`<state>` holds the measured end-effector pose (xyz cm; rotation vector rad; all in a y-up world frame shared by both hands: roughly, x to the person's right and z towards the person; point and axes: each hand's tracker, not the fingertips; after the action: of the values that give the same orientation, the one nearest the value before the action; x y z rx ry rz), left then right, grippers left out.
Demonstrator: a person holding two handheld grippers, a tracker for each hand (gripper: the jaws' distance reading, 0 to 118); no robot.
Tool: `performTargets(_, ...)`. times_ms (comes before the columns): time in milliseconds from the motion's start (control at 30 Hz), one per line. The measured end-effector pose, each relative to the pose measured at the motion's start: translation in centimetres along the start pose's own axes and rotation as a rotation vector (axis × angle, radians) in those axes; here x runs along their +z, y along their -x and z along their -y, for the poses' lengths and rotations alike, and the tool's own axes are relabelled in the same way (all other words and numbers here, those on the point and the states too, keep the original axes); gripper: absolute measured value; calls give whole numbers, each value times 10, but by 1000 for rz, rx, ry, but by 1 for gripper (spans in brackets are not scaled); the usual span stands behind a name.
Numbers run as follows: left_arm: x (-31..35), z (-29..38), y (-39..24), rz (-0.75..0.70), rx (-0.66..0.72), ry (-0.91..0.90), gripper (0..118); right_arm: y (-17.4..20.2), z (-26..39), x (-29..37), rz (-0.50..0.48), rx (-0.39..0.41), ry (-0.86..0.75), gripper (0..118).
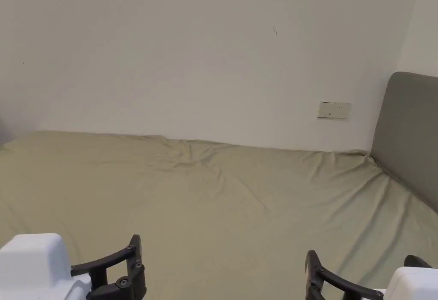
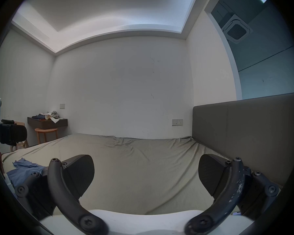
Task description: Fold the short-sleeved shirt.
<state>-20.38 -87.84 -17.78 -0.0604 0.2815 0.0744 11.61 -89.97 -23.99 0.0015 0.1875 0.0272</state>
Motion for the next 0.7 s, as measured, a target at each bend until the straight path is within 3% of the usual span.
performTargets(400,-3,3,-2,-24,-1,10,118,-6,0,-2,8,-46,8,118)
performTargets(433,-3,2,-5,-40,-41,-14,118,-4,-2,-3,1,-11,-16,118)
performTargets(500,-2,1,-16,-86,-211,-61,118,0,-10,-4,-9,126,-54,118)
performTargets(567,1,6,-29,-116,-460,-100,118,9,-13,-2,3,321,-88,118)
performTargets(700,0,30,-53,-230,-1015,-111,118,30,-3,0,63,795,-85,118)
